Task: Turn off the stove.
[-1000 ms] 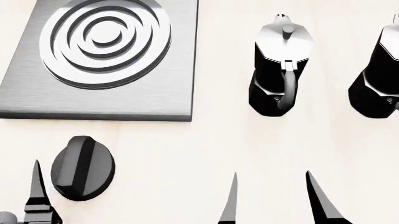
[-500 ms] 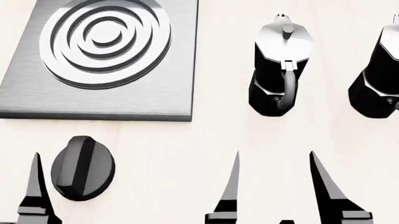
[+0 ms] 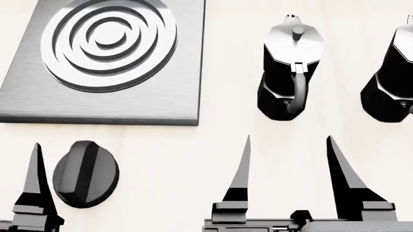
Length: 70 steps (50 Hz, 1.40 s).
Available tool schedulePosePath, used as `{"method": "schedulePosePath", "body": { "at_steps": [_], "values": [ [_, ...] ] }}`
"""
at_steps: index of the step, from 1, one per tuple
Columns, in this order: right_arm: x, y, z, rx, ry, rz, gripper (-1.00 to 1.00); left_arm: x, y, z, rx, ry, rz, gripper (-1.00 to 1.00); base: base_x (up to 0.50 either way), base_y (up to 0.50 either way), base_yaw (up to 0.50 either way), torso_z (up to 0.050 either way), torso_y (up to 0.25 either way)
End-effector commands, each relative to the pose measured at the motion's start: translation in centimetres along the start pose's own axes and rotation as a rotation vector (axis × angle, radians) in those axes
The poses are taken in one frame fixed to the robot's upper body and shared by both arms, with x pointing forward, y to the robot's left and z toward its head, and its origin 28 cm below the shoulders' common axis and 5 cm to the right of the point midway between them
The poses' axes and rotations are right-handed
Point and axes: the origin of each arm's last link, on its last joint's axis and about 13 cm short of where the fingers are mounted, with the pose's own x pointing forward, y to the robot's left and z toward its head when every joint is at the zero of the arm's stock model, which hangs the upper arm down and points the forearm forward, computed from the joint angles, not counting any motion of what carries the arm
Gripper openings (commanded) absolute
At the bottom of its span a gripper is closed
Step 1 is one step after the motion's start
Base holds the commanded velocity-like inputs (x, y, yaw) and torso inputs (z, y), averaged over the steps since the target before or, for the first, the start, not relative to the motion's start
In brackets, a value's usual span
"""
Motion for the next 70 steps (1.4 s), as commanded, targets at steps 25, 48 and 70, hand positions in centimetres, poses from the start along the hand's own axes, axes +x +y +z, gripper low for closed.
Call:
{"method": "schedulePosePath", "body": {
  "at_steps": [25, 48, 70],
  "values": [
    [1.0, 0.0, 2.1, 0.009, -0.073, 0.0, 1.0, 0.7, -0.4, 2.2, -0.019, -0.067, -0.029, 1.0, 0.0, 0.0, 0.0, 0.0, 0.0],
    [1.5, 0.0, 3.6, 0.02, -0.118, -0.003, 1.0, 0.8, -0.7, 3.7, -0.014, -0.115, -0.058, 1.0, 0.0, 0.0, 0.0, 0.0, 0.0],
    [1.7, 0.1, 4.9, 0.049, -0.165, -0.009, 1.0, 0.8, -1.0, 5.1, -0.034, -0.163, -0.077, 1.0, 0.0, 0.0, 0.0, 0.0, 0.0]
  ]
}}
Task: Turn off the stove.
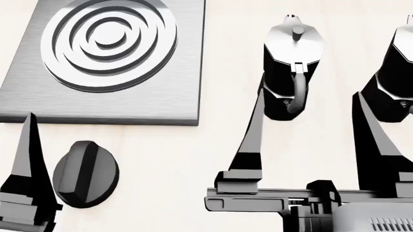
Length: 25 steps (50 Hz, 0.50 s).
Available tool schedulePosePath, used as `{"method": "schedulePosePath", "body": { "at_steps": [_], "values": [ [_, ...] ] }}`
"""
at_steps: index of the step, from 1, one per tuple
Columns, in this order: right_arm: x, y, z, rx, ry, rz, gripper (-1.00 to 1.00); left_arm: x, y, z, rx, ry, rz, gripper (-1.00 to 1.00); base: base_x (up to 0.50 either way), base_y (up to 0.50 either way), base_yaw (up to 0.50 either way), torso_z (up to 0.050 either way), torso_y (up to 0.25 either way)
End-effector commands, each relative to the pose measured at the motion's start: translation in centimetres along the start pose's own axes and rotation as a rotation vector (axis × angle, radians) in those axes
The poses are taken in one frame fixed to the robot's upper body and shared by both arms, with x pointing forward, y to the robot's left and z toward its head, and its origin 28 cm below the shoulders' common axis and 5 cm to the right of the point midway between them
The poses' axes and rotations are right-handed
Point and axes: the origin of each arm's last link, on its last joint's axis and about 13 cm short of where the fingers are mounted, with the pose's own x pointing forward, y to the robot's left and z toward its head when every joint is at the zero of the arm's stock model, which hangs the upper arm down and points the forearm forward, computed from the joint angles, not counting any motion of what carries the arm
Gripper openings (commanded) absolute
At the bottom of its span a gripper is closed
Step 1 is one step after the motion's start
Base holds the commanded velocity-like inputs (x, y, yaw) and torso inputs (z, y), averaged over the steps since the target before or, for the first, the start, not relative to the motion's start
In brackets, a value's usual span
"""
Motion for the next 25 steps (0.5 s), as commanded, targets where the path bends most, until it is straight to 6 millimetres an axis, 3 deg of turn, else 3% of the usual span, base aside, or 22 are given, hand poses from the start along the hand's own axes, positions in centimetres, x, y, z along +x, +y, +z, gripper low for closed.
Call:
{"method": "schedulePosePath", "body": {
  "at_steps": [1, 25],
  "values": [
    [0.2, 0.1, 0.6, 0.014, -0.024, -0.004, 1.0, 0.1, -0.2, 0.7, -0.009, -0.023, -0.009, 1.0, 0.0, 0.0, 0.0, 0.0, 0.0],
    [0.9, 0.4, 2.1, 0.02, -0.075, 0.008, 1.0, 0.7, -0.4, 2.3, -0.015, -0.082, -0.028, 1.0, 0.0, 0.0, 0.0, 0.0, 0.0]
  ]
}}
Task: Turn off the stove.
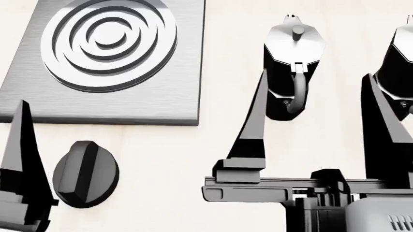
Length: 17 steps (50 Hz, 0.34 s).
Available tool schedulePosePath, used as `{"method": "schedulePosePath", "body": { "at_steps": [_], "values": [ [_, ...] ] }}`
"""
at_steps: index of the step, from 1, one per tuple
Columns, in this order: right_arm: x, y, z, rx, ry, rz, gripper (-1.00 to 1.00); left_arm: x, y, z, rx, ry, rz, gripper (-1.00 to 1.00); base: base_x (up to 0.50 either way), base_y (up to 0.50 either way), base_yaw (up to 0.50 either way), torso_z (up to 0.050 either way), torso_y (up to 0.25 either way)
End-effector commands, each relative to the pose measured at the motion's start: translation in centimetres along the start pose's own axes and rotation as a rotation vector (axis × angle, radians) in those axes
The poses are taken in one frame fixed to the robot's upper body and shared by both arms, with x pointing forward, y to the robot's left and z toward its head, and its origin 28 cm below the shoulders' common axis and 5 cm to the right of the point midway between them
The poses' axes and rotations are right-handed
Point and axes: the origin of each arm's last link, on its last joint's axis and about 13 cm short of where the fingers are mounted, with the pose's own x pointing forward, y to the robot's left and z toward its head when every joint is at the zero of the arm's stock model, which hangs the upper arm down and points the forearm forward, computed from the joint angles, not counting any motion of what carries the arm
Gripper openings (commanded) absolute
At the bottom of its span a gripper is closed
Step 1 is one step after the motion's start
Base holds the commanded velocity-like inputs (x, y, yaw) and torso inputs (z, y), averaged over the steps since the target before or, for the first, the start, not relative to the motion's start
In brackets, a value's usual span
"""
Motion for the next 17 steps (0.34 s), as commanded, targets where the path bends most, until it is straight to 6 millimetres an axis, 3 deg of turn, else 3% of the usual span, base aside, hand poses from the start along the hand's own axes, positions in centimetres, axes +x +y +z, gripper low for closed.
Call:
{"method": "schedulePosePath", "body": {
  "at_steps": [1, 17],
  "values": [
    [0.29, 0.15, 0.61, 0.003, -0.022, 0.008, 1.0, 0.37, -0.13, 0.69, -0.002, -0.027, -0.01, 1.0, 0.0, 0.0, 0.0, 0.0, 0.0],
    [0.74, 0.36, 1.35, 0.008, -0.047, 0.022, 1.0, 1.01, -0.15, 1.54, 0.0, -0.063, -0.017, 1.0, 0.0, 0.0, 0.0, 0.0, 0.0]
  ]
}}
